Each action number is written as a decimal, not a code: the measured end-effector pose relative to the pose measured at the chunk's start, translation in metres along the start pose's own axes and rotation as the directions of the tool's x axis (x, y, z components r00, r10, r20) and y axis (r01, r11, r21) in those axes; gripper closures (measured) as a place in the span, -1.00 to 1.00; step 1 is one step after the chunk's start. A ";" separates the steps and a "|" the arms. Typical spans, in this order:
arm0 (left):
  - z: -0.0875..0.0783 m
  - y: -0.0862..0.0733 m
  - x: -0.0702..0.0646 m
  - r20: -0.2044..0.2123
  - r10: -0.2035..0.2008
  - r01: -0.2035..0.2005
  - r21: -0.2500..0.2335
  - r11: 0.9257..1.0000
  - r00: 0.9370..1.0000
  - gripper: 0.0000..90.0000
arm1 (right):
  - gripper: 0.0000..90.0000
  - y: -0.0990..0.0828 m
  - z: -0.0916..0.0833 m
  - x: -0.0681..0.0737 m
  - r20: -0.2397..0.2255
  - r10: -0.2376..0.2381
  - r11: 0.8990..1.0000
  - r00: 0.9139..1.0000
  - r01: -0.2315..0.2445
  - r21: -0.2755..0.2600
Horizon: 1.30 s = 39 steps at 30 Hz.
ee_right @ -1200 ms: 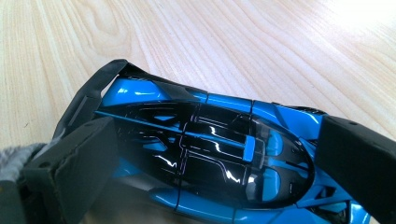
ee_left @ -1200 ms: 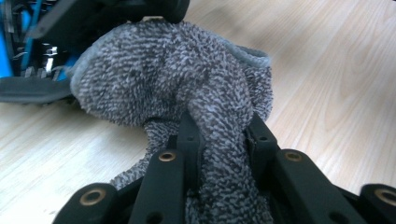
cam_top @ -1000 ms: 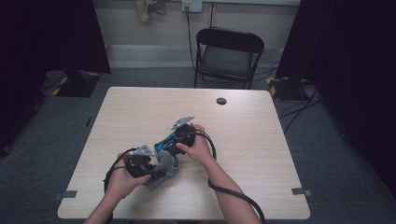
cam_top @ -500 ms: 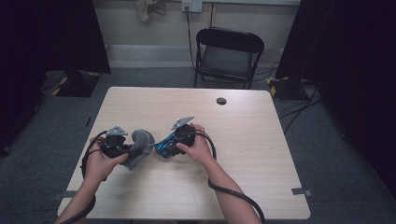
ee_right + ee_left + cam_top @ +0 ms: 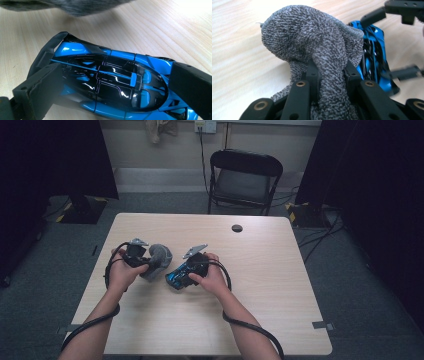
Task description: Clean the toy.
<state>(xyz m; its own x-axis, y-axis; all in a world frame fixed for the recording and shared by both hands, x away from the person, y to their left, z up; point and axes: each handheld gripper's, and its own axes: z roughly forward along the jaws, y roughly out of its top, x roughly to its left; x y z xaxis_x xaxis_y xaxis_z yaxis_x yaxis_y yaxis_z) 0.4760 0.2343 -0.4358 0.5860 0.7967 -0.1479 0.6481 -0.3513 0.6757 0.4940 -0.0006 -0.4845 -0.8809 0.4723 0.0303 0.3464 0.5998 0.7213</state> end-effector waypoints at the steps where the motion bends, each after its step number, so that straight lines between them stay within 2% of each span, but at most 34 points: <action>1: 0.004 0.003 0.000 0.002 0.004 -0.004 -0.009 1.000 1.000 0.60 | -1.00 0.000 0.000 0.000 0.000 0.000 1.000 1.000 0.000 0.000; 6: 0.026 0.017 -0.004 -0.006 0.024 -0.024 0.011 1.000 1.000 0.60 | -1.00 0.001 0.000 0.000 0.000 0.000 1.000 1.000 0.000 0.005; 8: 0.034 0.022 -0.005 -0.004 0.015 -0.015 0.002 1.000 1.000 0.60 | -1.00 0.000 0.000 0.000 0.000 0.001 1.000 1.000 -0.001 -0.001; 11: 0.047 0.027 -0.005 -0.015 0.028 -0.028 0.007 1.000 0.999 0.59 | -1.00 -0.001 0.000 0.001 0.001 0.004 1.000 1.000 -0.004 -0.005; 19: 0.077 0.027 -0.007 -0.014 0.017 -0.017 0.017 1.000 1.000 0.53 | -1.00 0.001 0.000 0.000 0.000 0.000 1.000 1.000 0.000 0.009; 23: 0.079 0.024 -0.007 -0.022 -0.009 0.009 0.005 1.000 1.000 0.33 | -1.00 -0.001 0.000 0.000 0.001 0.002 1.000 1.000 -0.002 -0.005; 24: 0.079 0.024 -0.007 -0.021 -0.034 0.034 -0.009 0.999 0.999 0.25 | -1.00 0.000 0.000 0.000 0.001 0.003 1.000 1.000 -0.003 -0.003; 26: 0.076 0.023 -0.008 -0.028 -0.030 0.030 -0.014 0.999 0.999 0.17 | -1.00 0.000 0.000 0.000 0.000 0.002 1.000 1.000 -0.002 0.000; 27: 0.074 0.023 -0.007 -0.027 -0.004 0.004 -0.001 1.000 1.000 0.13 | -1.00 0.000 0.000 0.000 -0.001 0.002 1.000 1.000 -0.002 -0.001; 29: 0.072 0.021 -0.006 -0.022 -0.019 0.019 -0.009 1.000 1.000 0.06 | -1.00 0.000 0.000 0.000 0.000 0.002 1.000 1.000 -0.002 0.000; 30: 0.070 0.020 -0.005 -0.024 -0.013 0.013 -0.009 1.000 1.000 0.05 | -1.00 0.000 0.000 0.000 0.000 0.001 1.000 1.000 -0.001 0.001; 33: 0.066 0.017 -0.003 -0.015 -0.020 0.020 0.003 1.000 1.000 0.26 | -1.00 0.001 0.000 0.000 0.000 0.002 1.000 1.000 -0.002 0.005; 35: 0.067 0.017 -0.003 -0.019 -0.021 0.021 0.002 1.000 1.000 0.31 | -1.00 0.001 0.000 0.000 0.000 0.000 1.000 1.000 0.000 0.005; 37: 0.067 0.019 -0.003 -0.047 -0.006 0.006 0.007 1.000 0.999 0.44 | -1.00 0.001 0.000 0.000 0.000 0.001 1.000 1.000 -0.001 0.004; 39: 0.070 0.021 -0.005 -0.058 -0.001 0.001 0.011 1.000 0.998 0.52 | -1.00 0.001 0.000 0.000 0.000 0.001 1.000 1.000 -0.001 0.005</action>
<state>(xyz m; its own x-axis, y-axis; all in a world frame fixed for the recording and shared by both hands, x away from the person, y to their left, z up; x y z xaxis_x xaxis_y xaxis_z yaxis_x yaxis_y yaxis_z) 0.5206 0.1881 -0.4709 0.5562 0.8243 -0.1060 0.6542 -0.3556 0.6675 0.4940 0.0000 -0.4841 -0.8807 0.4726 0.0310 0.3487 0.6026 0.7178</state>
